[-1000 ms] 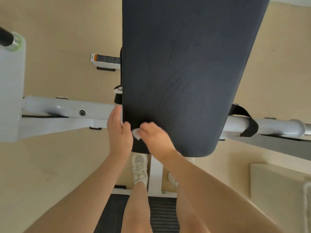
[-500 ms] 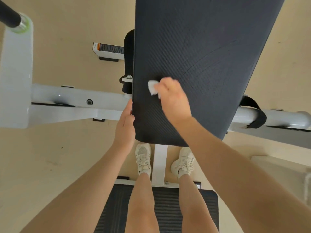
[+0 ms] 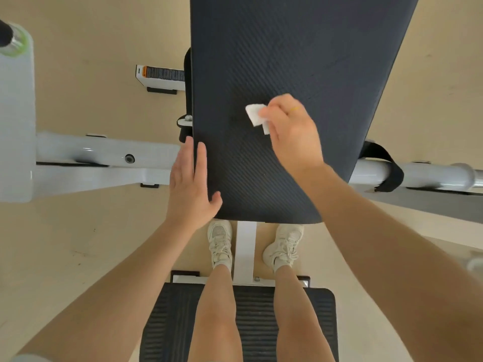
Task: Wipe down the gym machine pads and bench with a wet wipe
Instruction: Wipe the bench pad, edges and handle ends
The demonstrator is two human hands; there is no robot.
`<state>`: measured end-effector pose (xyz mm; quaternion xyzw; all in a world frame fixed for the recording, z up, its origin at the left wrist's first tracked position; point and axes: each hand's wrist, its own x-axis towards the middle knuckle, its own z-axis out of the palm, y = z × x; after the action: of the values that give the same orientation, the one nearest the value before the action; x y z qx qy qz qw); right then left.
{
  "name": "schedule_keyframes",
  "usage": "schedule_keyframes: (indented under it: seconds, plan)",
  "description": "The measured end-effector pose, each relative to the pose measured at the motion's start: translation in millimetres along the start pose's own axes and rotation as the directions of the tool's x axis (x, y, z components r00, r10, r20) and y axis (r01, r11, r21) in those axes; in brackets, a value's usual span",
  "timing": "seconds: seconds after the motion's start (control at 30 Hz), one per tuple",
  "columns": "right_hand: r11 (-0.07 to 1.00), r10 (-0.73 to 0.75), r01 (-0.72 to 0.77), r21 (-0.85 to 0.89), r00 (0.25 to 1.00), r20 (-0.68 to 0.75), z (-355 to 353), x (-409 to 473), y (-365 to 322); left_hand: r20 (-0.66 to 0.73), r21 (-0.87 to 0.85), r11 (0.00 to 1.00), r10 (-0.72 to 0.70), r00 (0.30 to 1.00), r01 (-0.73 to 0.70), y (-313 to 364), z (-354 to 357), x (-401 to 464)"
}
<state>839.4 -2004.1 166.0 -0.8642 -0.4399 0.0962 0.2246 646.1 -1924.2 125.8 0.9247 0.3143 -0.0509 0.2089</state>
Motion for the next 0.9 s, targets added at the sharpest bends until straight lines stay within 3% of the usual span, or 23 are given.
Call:
schedule_keyframes:
  seconds: [0.07,0.17,0.27,0.33,0.4,0.5,0.57,0.63,0.77,0.83,0.9]
  plan:
    - [0.999,0.012,-0.005,-0.044,0.989,0.149,16,-20,5,0.085,0.109,0.991,0.064,0.994,-0.073,2,6,2]
    - [0.994,-0.080,0.102,-0.049,0.940,0.332,46,-87,6,0.148,0.197,0.976,0.062,0.987,-0.091,5,10,2]
    - [0.986,-0.109,0.163,-0.038,0.800,0.590,65,-144,6,0.150,0.277,0.956,0.059,0.987,-0.099,6,12,1]
    - [0.995,-0.026,0.084,-0.050,0.718,0.696,65,-157,6,0.129,0.326,0.940,0.059,0.990,-0.098,6,12,1]
    - [0.999,-0.032,0.035,0.006,0.817,0.575,54,-141,7,0.112,0.339,0.936,0.059,0.992,-0.094,8,13,0]
    - [0.987,0.094,-0.122,0.107,0.968,0.233,25,-81,15,0.084,0.351,0.928,0.105,0.991,-0.128,13,16,-1]
    - [0.997,0.067,-0.067,0.042,0.998,0.021,6,-42,28,0.072,0.364,0.911,0.180,0.981,-0.194,20,20,-1]
    - [0.997,0.077,-0.078,-0.002,0.994,-0.076,1,-25,42,0.078,0.381,0.893,0.229,0.970,-0.241,29,24,1]
    - [0.999,-0.008,0.010,-0.039,0.998,0.066,22,-72,49,0.112,0.409,0.882,0.206,0.972,-0.234,44,31,6]
    - [1.000,-0.005,0.007,-0.004,0.957,0.291,30,-115,50,0.108,0.427,0.881,0.176,0.978,-0.206,48,33,5]
    - [0.994,-0.049,0.090,-0.057,0.860,0.507,31,-142,48,0.094,0.434,0.880,0.170,0.981,-0.194,49,34,5]
